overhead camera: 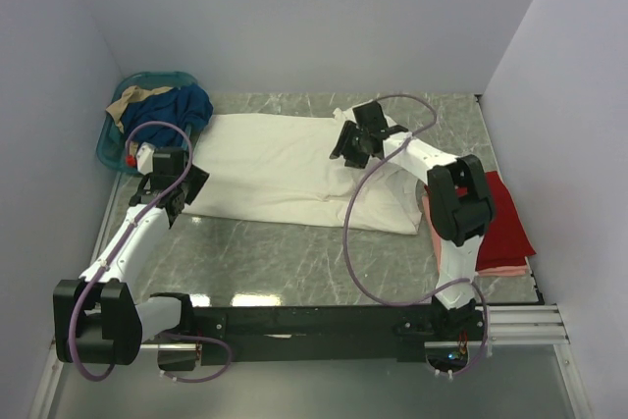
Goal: Fold and stack the t-shirts
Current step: Fold the tshirt
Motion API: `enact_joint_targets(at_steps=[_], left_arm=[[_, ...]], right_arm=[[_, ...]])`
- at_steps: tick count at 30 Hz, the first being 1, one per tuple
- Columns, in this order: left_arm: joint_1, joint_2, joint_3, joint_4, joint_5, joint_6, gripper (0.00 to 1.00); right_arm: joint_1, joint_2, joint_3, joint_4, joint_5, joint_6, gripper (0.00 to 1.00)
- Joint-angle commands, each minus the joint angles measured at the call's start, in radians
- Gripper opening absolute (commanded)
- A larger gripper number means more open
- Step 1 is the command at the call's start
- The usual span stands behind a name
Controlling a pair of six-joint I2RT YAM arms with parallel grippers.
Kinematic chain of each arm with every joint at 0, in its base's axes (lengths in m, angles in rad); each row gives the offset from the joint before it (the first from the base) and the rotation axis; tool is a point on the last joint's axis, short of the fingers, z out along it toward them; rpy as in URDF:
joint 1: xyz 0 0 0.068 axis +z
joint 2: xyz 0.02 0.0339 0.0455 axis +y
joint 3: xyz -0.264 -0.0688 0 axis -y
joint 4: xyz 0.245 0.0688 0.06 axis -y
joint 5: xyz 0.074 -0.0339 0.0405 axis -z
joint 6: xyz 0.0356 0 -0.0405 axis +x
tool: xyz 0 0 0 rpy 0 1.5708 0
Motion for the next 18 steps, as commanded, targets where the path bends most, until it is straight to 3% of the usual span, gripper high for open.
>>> enact_joint_targets(at_steps=[1, 9, 13, 18], left_arm=[[-0.002, -0.006, 0.038, 0.015, 0.027, 0.029, 0.5], [-0.002, -0.019, 0.041, 0.004, 0.042, 0.044, 0.5], [-0.002, -0.023, 0.036, 0.001, 0.045, 0.053, 0.5], [-0.002, -0.023, 0.041, 0.009, 0.063, 0.05, 0.5]], right_arm=[[0.008, 0.061, 0.114, -0.036, -0.035, -0.014, 0.58], [-0.021, 0.088, 0.269, -0.128, -0.008, -0.046, 0.57], [-0.042, -0.047, 0.148, -0.108, 0.044, -0.04, 0.57], [-0.047, -0.194, -0.16, -0.002, -0.015, -0.017, 0.56]])
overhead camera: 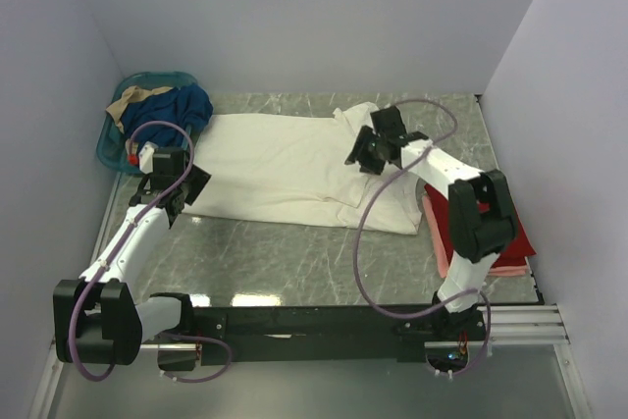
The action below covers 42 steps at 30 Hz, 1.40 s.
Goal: Fold and stack the t-shirts
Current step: Fold the tshirt
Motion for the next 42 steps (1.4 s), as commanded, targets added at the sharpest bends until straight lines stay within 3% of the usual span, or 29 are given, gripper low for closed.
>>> enact_joint_targets(at_steps=[1, 7, 19, 25, 35, 42], left_arm=[[-0.002, -0.025, 0.042, 0.014, 0.031, 0.026, 0.5], [-0.002, -0.029, 0.05, 0.015, 0.043, 0.032, 0.51], [-0.002, -0.034, 0.054, 0.009, 0.037, 0.035, 0.51], [-0.002, -0.029, 0.051, 0.014, 0.037, 0.034, 0.51], [-0.003, -0.017, 0.048, 0.023, 0.04, 0.032, 0.51], [-0.002, -0.016, 0.053, 0.023, 0.04, 0.035, 0.51]], right_arm=[[0.0, -0.139, -0.163, 0.066, -0.027, 0.013, 0.56], [0.035, -0.222, -0.36, 0.143, -0.02, 0.026, 0.56], [0.053, -0.185, -0.424, 0.2, -0.03, 0.062, 0.53], [0.058, -0.148, -0.406, 0.215, -0.046, 0.081, 0.43], [0.06, -0.129, -0.388, 0.22, -0.059, 0.089, 0.12], [0.066, -0.081, -0.319, 0.206, -0.063, 0.087, 0.0]])
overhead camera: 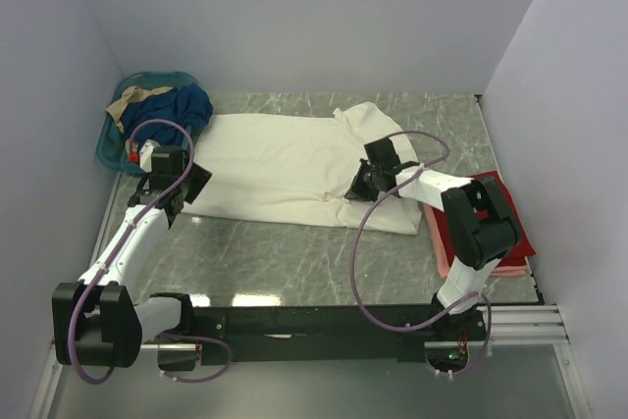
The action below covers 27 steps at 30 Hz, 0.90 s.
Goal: Fold and stack the t-shirts
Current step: Fold the tshirt
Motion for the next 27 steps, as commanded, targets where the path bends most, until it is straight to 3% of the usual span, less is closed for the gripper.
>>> enact_joint_targets(at_steps=[1, 15, 20, 27], left_arm=[[-0.002, -0.002, 0.047, 0.019, 0.009, 0.019, 0.51], [-0.002, 0.004, 0.061, 0.006, 0.004, 0.029, 0.51], [-0.003, 0.012, 0.061, 0.006, 0.008, 0.031, 0.51], [-0.002, 0.019, 0.064, 0.009, 0.009, 0.034, 0.51]], right_arm=[[0.012, 0.032, 0.08, 0.009, -0.006, 0.0, 0.0], [0.015, 0.219, 0.411, -0.128, 0.019, -0.082, 0.01], [0.018, 0.317, 0.531, -0.209, 0.019, -0.153, 0.08], [0.026, 0.368, 0.66, -0.298, 0.066, -0.246, 0.26]])
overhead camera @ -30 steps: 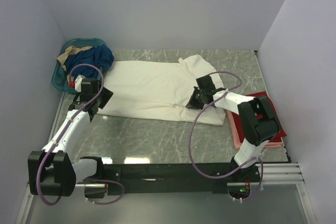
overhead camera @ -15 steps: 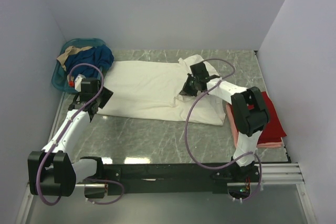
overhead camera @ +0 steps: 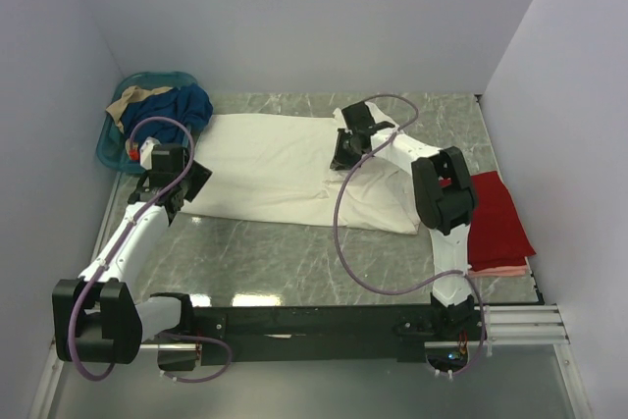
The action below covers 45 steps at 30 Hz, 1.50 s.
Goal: Fold and stack the t-shirts
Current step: Fold the tshirt
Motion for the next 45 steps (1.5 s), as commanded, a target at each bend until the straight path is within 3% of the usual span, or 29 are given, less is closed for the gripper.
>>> enact_joint_targets(at_steps=[1, 7, 10, 16, 20, 30, 36, 45], left_arm=[[-0.002, 0.003, 0.043, 0.015, 0.01, 0.023, 0.51], [-0.002, 0.016, 0.035, 0.025, 0.018, 0.014, 0.5], [-0.002, 0.016, 0.034, 0.025, 0.018, 0.014, 0.5], [-0.003, 0.016, 0.029, 0.019, 0.004, 0.014, 0.51], [-0.002, 0.022, 0.012, 0.017, -0.019, -0.015, 0.51], [0.0, 0.081, -0.075, 0.143, -0.047, -0.092, 0.51], [0.003, 0.173, -0.1, 0.248, -0.029, -0.091, 0.5], [0.008, 0.339, -0.072, 0.264, -0.07, -0.069, 0.49]], right_arm=[[0.012, -0.008, 0.083, -0.056, 0.048, -0.084, 0.29], [0.01, -0.046, 0.153, -0.117, 0.102, -0.102, 0.34], [0.012, -0.12, 0.095, -0.108, 0.153, -0.072, 0.33], [0.012, -0.288, -0.118, -0.076, 0.206, 0.005, 0.31], [0.009, -0.474, -0.366, -0.035, 0.22, 0.074, 0.31], [-0.063, -0.839, -0.788, 0.02, 0.202, 0.154, 0.31], [-0.138, -0.812, -0.821, 0.048, 0.202, 0.116, 0.31], [-0.198, -0.645, -0.795, 0.067, 0.213, 0.102, 0.3]])
